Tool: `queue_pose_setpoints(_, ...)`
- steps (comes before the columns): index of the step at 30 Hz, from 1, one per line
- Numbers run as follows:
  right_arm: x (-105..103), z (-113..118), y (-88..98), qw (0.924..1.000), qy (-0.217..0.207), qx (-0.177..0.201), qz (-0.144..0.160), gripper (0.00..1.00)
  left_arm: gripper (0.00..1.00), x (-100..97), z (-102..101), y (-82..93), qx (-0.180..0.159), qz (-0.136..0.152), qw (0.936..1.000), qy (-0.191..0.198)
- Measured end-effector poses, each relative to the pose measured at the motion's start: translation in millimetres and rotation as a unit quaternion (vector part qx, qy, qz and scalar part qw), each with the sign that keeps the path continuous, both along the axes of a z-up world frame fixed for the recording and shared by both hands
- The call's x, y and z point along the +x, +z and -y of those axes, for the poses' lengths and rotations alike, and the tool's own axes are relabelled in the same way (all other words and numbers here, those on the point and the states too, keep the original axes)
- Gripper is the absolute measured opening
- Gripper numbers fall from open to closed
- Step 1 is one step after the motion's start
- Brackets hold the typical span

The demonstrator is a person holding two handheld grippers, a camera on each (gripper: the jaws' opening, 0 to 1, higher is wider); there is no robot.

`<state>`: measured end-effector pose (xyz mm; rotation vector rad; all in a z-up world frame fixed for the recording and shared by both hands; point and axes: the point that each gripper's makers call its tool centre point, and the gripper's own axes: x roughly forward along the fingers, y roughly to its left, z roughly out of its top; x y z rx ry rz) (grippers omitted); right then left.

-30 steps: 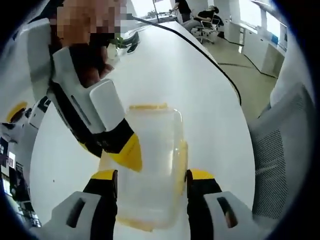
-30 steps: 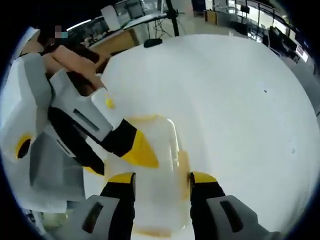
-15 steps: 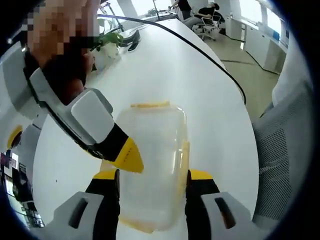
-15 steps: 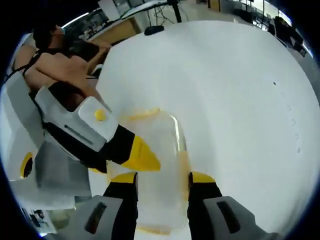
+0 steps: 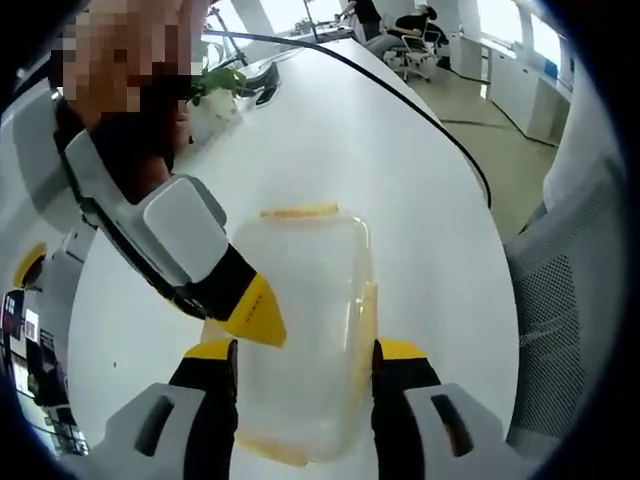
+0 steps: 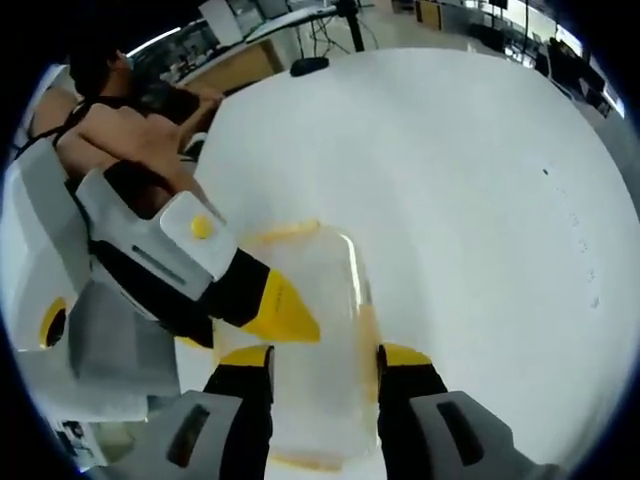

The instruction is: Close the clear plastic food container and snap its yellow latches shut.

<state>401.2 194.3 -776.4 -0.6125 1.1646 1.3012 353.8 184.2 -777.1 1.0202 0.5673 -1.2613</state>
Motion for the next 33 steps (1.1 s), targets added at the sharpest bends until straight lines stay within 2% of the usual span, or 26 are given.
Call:
queue_pose_setpoints(9,-1,-3,2.0,0.9991,-0.028,0.027,0.017,0.43,0.54,1.2,-1,4.6,-0.003,-0.008,1.0000,-0.005)
queue_pose_setpoints(12,1,-2,2.5,0.9986,-0.034,0.031,0.024,0.45,0.57,-1.1,0,5.4,-0.012,-0.026,0.9996,-0.004)
queue_pose_setpoints(16,2,-2,3.3,0.9982,-0.034,0.035,0.034,0.46,0.58,-1.3,-1,5.9,-0.008,-0.026,0.9995,-0.014)
queue_pose_setpoints(22,6,10,4.6,0.9975,-0.029,0.025,0.059,0.51,0.60,-3.3,-3,7.4,-0.009,-0.043,0.9989,-0.017)
queue_pose_setpoints(28,3,17,5.7,0.9959,-0.040,0.030,0.075,0.53,0.68,-3.6,-8,7.0,-0.005,-0.050,0.9985,-0.021)
queue_pose_setpoints(33,-1,23,6.1,0.9947,-0.043,0.031,0.088,0.58,0.73,-0.4,-10,9.7,-0.007,-0.047,0.9985,-0.026)
